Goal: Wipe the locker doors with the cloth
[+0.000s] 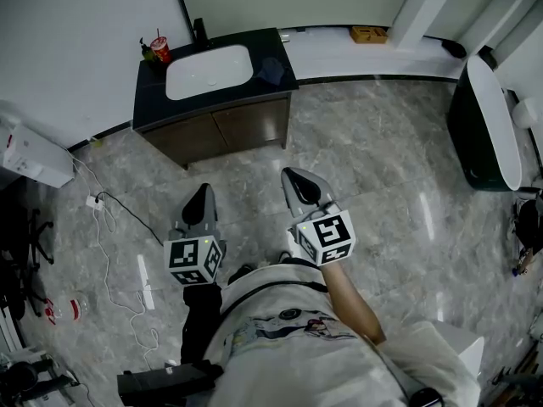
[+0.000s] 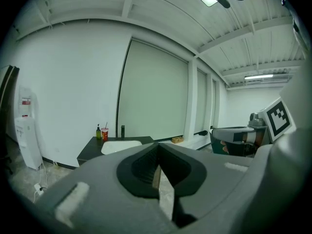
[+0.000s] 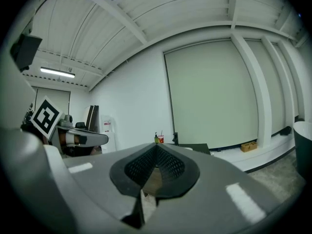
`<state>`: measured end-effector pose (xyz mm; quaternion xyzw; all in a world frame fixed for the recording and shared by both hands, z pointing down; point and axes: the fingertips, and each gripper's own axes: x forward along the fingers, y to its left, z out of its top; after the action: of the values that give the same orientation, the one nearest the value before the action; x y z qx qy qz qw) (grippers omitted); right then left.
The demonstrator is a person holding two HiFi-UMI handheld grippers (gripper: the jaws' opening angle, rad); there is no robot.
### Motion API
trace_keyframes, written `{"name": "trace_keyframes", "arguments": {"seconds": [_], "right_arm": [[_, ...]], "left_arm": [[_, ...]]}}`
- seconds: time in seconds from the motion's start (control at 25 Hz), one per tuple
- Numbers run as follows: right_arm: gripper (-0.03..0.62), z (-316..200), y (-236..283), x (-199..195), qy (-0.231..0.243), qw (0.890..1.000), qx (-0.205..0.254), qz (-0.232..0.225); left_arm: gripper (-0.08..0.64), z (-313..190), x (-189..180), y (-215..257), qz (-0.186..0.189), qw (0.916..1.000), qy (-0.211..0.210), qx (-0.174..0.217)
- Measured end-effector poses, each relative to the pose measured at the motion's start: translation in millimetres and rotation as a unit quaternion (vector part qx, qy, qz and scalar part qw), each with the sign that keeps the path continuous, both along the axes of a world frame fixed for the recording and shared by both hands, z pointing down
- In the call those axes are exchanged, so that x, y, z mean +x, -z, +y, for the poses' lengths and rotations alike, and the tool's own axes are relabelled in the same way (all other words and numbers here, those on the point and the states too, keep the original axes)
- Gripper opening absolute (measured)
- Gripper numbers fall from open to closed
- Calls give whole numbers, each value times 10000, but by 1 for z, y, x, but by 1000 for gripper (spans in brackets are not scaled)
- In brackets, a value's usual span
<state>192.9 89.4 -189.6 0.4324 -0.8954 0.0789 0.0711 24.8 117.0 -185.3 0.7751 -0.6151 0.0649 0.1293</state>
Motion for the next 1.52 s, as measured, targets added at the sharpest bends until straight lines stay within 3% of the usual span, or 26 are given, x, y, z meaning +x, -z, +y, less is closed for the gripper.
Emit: {"name": "trace_keyframes", "arguments": {"seconds": [0.84, 1.16, 1.52], "right_arm": [[5, -21, -34, 37, 352, 9979, -487, -241], [5, -65, -60, 15, 286, 9970, -713, -90], [5, -172, -65, -46, -67, 9982, -580, 163]], "left_arm": [[2, -18, 24, -28, -140, 9985, 377, -378], [2, -60, -17, -53, -42, 9973, 507, -536], [2, -193, -88, -57, 116, 9992, 176, -351]]}}
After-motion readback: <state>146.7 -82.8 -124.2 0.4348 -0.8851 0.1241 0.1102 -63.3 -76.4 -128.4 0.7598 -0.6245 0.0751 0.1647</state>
